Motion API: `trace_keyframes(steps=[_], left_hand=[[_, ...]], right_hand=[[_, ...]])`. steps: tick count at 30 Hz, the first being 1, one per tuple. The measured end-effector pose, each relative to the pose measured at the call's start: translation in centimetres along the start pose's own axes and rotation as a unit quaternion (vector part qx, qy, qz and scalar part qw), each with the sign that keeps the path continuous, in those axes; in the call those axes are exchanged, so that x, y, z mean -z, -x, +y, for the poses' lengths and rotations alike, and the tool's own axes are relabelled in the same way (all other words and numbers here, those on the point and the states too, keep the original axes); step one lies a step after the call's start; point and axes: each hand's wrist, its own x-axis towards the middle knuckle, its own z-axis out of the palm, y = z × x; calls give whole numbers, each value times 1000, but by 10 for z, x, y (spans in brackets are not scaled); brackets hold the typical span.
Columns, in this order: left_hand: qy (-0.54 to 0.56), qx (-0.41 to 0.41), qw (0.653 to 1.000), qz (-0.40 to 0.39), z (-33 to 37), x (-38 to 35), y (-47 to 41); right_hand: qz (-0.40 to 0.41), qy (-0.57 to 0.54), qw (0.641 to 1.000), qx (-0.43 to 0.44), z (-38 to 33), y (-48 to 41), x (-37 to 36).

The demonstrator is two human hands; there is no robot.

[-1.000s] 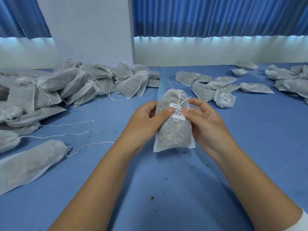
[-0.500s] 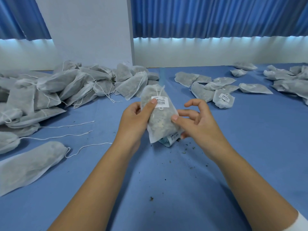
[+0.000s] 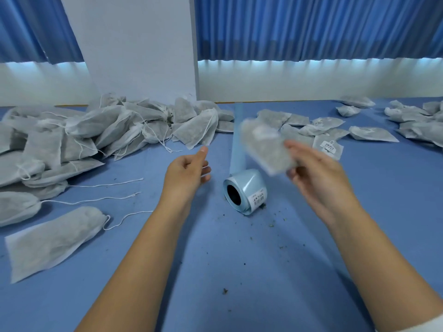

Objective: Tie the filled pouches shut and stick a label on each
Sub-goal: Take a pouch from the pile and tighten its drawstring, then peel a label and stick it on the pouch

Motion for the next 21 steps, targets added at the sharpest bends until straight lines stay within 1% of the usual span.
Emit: trace_keyframes(steps=[1,2,3,4,7,9,13,15,18,21], left_hand=[[-31,-11,999,7,-1,2,-2],[-64,-22,998,14,-2,5,-4],[-93,-32,995,20,-4,6,-6],[-117,-43,992,24,-5,7,-7],[-198,-65,978,19,-9,10,-11],[-242,-77,967,12,-13,11,-14],[-298,-98,949,8,-20,12,-21],[-325,-106,940,2,-24,11,-28],[-385,-119,915,-27,-31,4,-44],[-419,-131,897,-47,-34,-5,-66]], right_hand=[[33,-77,996,20,-2,-3,3],[46,-131,990,33,-1,-5,7],[42,-151,987,32,0,-6,10],[33,-139,990,21,2,-6,10],[-3,-31,999,-8,12,-1,4],[-21,41,999,0,19,3,0],[-14,152,988,28,28,-1,-8],[-16,181,983,12,34,-11,-13],[-44,219,974,-41,42,-32,-19],[-63,230,969,-65,49,-54,-22]])
